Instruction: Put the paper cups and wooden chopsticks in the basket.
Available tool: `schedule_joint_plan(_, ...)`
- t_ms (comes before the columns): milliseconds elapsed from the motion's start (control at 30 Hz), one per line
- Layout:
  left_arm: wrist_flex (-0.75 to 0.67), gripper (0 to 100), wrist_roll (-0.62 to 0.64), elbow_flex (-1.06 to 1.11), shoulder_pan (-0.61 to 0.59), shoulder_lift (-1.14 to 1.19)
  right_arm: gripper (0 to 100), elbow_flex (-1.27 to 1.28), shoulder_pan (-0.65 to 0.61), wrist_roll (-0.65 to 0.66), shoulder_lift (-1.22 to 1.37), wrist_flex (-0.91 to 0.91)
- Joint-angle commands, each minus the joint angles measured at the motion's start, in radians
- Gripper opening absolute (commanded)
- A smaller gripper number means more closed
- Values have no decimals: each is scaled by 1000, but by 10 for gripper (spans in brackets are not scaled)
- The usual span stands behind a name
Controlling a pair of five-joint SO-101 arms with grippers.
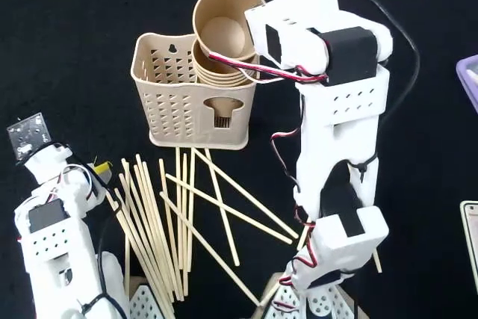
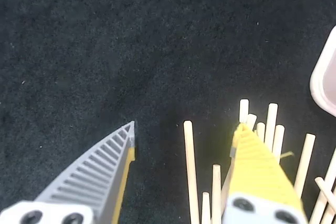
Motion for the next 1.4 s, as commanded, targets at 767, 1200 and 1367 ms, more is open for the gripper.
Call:
schedule_joint_plan(767,-14,292,0,-12,-8,-14,209,-203,37,-6,-94,77)
schedule_joint_plan(1200,-17,292,0,5,-2,-14,180,314,470,5,-237,77)
schedule_joint_plan(1367,-17,292,2,5,-1,-14,180,696,542,140,-243,25)
